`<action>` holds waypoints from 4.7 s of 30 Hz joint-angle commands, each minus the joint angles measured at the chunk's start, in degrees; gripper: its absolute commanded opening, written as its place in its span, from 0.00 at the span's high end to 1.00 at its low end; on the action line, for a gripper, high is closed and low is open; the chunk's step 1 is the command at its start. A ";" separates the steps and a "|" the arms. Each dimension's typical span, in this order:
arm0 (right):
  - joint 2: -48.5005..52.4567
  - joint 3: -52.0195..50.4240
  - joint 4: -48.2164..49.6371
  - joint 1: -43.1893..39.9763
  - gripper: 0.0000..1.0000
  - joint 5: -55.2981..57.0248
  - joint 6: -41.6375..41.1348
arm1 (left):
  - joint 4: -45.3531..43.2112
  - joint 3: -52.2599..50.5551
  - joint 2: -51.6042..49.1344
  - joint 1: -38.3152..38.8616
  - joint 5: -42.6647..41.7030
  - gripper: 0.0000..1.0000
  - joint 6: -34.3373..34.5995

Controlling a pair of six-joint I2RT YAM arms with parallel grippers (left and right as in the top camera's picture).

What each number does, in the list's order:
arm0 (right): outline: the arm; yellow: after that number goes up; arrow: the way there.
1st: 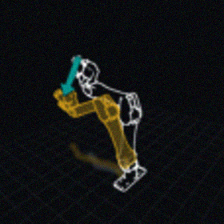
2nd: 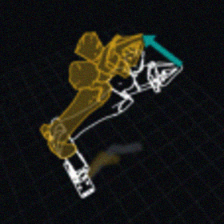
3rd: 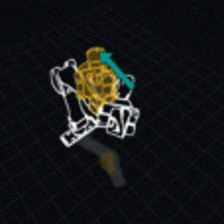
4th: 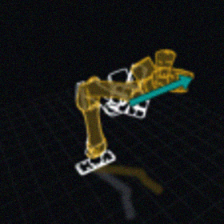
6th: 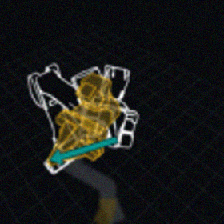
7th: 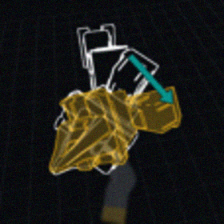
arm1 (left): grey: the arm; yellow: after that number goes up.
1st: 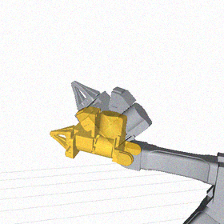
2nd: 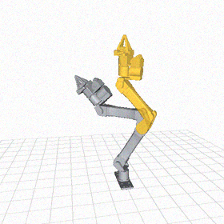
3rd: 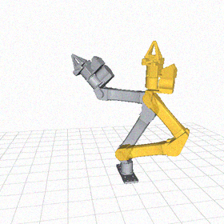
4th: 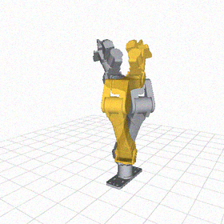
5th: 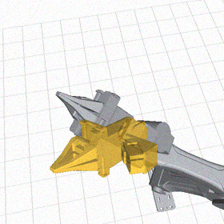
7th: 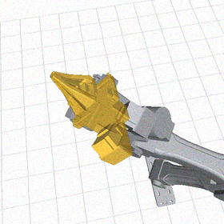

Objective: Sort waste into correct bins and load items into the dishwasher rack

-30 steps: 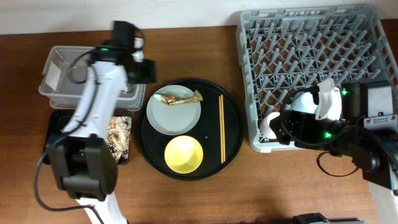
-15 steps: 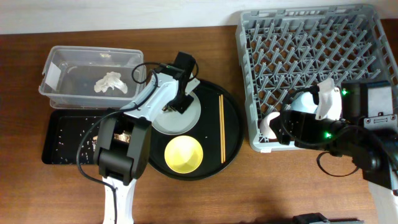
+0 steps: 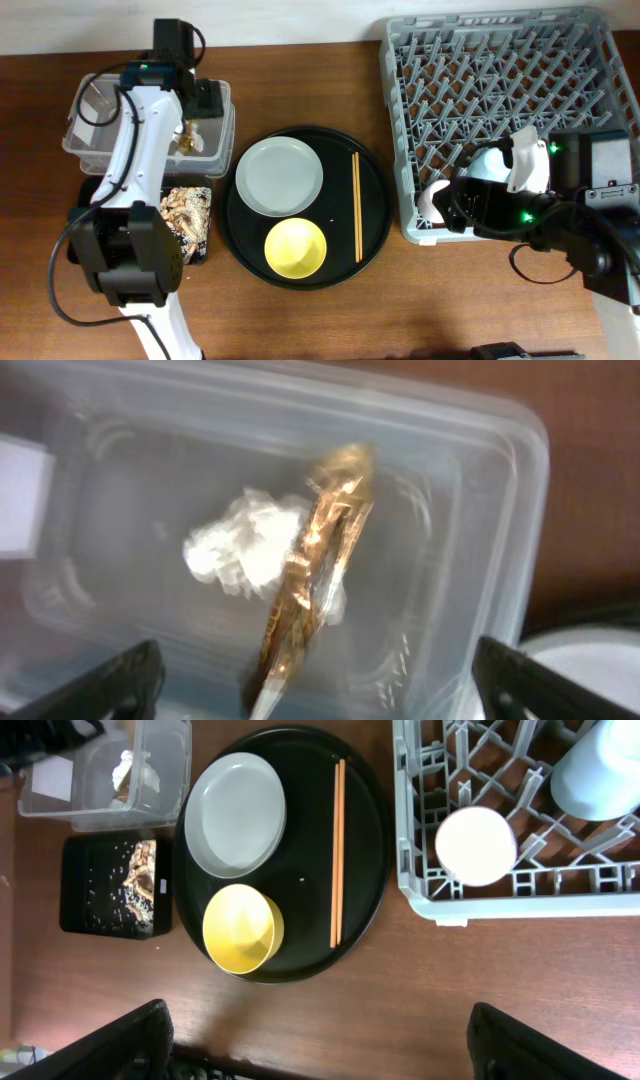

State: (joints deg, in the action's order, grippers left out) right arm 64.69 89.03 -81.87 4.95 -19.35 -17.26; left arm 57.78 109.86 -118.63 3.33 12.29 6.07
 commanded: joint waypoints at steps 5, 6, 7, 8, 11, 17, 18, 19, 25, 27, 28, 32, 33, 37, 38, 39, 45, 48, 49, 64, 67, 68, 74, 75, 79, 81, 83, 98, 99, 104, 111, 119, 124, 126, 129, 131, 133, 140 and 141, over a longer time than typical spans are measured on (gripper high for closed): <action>-0.17 0.22 0.13 0.33 0.01 0.74 0.44 | 19.56 4.20 23.67 9.35 -3.96 0.01 -0.48; -0.13 0.22 0.13 0.33 0.01 0.74 0.44 | 21.62 4.20 26.95 10.45 -3.96 0.01 -0.22; -0.04 0.22 0.15 0.33 0.01 0.74 0.44 | 25.20 4.20 31.67 12.02 -3.96 0.01 -0.26; 0.04 0.22 0.15 0.33 0.01 0.72 0.44 | 27.93 4.20 35.17 13.27 -4.00 0.01 -0.24; 1.09 0.22 0.17 0.33 0.01 0.72 0.44 | 31.74 4.20 44.13 14.88 -3.98 0.01 -0.28; 5.16 0.22 0.17 0.33 0.01 0.72 0.44 | 35.52 4.13 52.50 15.02 -1.97 0.01 -1.68; 5.92 0.22 0.17 0.33 0.01 0.72 0.44 | 33.24 2.97 54.36 13.40 -1.36 0.01 -2.25; 6.97 0.22 0.20 0.33 0.01 0.72 0.44 | 27.96 0.20 56.87 11.26 -1.95 0.01 -3.56; 14.49 0.22 0.20 0.33 0.01 0.74 0.44 | -13.57 -46.27 88.50 1.40 -16.63 0.01 -15.41; 16.85 0.22 0.20 0.33 0.01 0.72 0.44 | -20.37 -59.58 98.42 -0.04 -17.55 0.01 -15.65; 18.03 0.22 0.20 0.33 0.01 0.74 0.44 | -23.91 -65.46 102.44 -0.13 -17.75 0.01 -15.65; 23.06 0.22 0.22 0.33 0.01 0.72 0.44 | -41.66 -87.80 114.09 -1.18 -23.96 0.01 -16.04; 24.02 0.22 0.22 0.33 0.01 0.74 0.44 | -46.86 -93.72 116.50 -1.51 -25.07 0.01 -16.04; 25.81 0.22 0.22 0.33 0.01 0.72 0.44 | -57.72 -109.39 118.36 -1.42 -31.19 0.01 -16.06; 25.79 0.22 0.20 0.33 0.01 0.74 0.44 | -56.41 -109.35 118.36 -1.53 -31.19 0.01 -16.04; 25.79 0.22 0.22 0.33 0.01 0.72 0.44 | -56.13 -109.35 118.36 -1.53 -31.19 0.01 -16.04; 25.79 0.22 0.22 0.33 0.01 0.72 0.44 | -54.69 -109.33 118.29 -1.53 -31.17 0.01 -16.04; 25.79 0.22 0.22 0.33 0.01 0.74 0.44 | -54.69 -109.33 118.29 -1.53 -31.17 0.01 -16.04; 25.79 0.22 0.22 0.33 0.01 0.72 0.44 | -54.69 -109.33 118.29 -1.53 -31.17 0.00 -16.04; 25.81 -5.95 11.41 33.16 0.07 14.08 -2.95 | -54.69 -109.33 118.29 -1.53 -31.17 0.01 -16.04; 25.81 -16.48 26.01 42.53 0.02 17.64 -13.11 | -54.69 -109.33 118.29 -1.53 -31.17 0.01 -16.04; 25.83 -20.74 33.40 42.93 0.05 14.21 -13.75 | -54.69 -109.33 118.29 -1.53 -31.17 0.01 -16.04; 34.05 -26.99 44.46 40.06 0.27 13.75 -24.04 | -54.69 -109.33 118.29 -1.53 -31.17 0.01 -16.04; 36.00 -26.99 44.48 39.08 0.34 12.37 -25.18 | -54.69 -109.33 118.29 -1.53 -31.17 0.01 -16.04; 36.87 -26.91 43.89 38.03 0.96 7.56 -25.18 | -54.69 -109.33 118.29 -1.53 -31.17 0.01 -16.04; 30.95 -25.38 39.28 38.03 0.96 14.32 -24.81 | -54.69 -109.33 118.29 -1.53 -31.17 0.01 -16.04; 22.03 -22.01 34.38 38.03 0.96 21.31 -18.01 | -54.69 -109.33 118.29 -1.53 -31.17 0.01 -16.04; 30.56 -18.82 76.98 5.86 0.96 84.32 31.76 | -54.69 -109.33 118.29 -1.53 -31.17 0.01 -16.04; 33.38 -18.82 80.83 5.84 0.96 84.52 36.68 | -54.69 -109.33 118.29 -1.53 -31.17 0.01 -16.04; 43.50 -18.84 82.71 5.92 0.96 84.52 40.13 | -54.69 -109.33 118.29 -1.53 -31.17 0.00 -16.04; 43.78 -18.84 63.45 10.93 0.59 78.27 30.23 | -54.69 -109.33 118.29 -1.53 -31.17 0.01 -16.04; 28.09 -11.13 35.21 18.67 0.17 45.51 11.93 | -54.69 -109.33 118.29 -1.53 -31.17 0.01 -16.04; 27.87 -13.40 28.65 18.18 0.42 21.22 -1.77 | -54.69 -109.33 118.29 -1.53 -31.17 0.01 -16.04; 29.81 -14.25 28.85 17.99 0.42 13.97 -0.48 | -54.69 -109.33 118.29 -1.53 -31.17 0.01 -16.04; 30.95 -14.25 32.39 23.15 0.42 5.68 4.66 | -54.69 -109.33 118.29 -1.53 -31.17 0.01 -16.04; 34.75 -14.25 38.93 27.69 0.43 8.85 0.59 | -54.69 -109.33 118.29 -1.53 -31.17 0.01 -16.04; 38.21 -14.25 50.16 30.69 0.42 8.98 1.95 | -54.69 -109.33 118.29 -1.53 -31.17 0.01 -16.04; 54.38 -14.25 60.78 29.79 0.39 9.38 -32.74 | -54.69 -109.33 118.29 -1.53 -31.17 0.01 -16.04; 55.08 -14.25 59.69 29.79 0.39 9.51 -32.74 | -54.69 -109.33 118.29 -1.53 -31.17 0.01 -16.04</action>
State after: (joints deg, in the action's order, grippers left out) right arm 116.88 75.55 -19.73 34.98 -10.46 -44.66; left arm 2.87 0.71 -0.62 2.15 -18.24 -9.45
